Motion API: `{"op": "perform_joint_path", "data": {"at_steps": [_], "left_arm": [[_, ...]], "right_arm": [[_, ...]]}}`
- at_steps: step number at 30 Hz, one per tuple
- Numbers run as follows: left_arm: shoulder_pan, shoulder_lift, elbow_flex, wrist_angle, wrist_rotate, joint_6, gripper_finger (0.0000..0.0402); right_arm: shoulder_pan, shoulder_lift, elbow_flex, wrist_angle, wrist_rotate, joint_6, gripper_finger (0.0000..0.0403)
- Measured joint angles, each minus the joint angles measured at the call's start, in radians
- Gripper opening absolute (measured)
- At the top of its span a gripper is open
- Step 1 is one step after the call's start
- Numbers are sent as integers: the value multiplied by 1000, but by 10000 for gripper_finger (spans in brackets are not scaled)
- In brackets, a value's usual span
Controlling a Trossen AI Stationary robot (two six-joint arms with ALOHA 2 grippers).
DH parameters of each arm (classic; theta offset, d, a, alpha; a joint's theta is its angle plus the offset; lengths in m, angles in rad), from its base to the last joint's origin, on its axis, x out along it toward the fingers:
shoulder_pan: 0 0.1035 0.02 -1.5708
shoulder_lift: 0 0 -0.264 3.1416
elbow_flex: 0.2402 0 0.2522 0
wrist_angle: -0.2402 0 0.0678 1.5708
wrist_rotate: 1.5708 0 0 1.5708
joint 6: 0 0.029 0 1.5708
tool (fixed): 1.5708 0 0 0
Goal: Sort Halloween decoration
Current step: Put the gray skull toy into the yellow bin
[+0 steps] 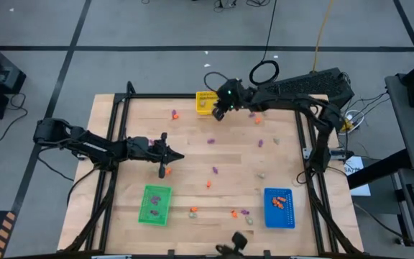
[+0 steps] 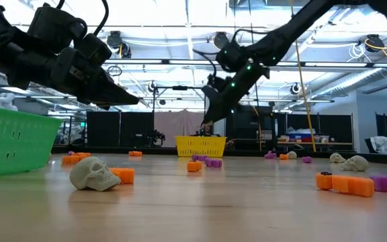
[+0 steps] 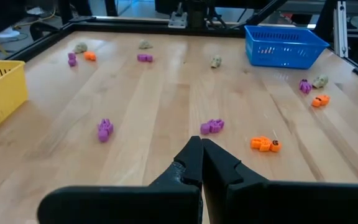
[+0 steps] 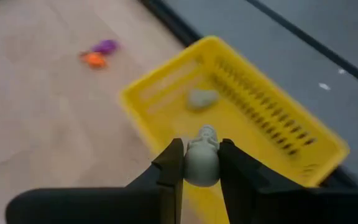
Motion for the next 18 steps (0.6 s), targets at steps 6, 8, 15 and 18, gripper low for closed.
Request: {"op": "perform_joint_path", "data": {"at_steps": [6,8,15,18], "left_arm": [[0,0,0,-1,0,0,2],[0,0,0,-7,0,0,2],[0,0,0,-21,0,0,2],[0,0,0,-28,0,1,2]], "right_arm": [[-59,119,147,-99,-13,-35,61],[-75,160,191,-136,-49,-38,61],[-106,269,299,-246,-80,-37,61],[-106,284,318,-245,-80,-43,69]]}}
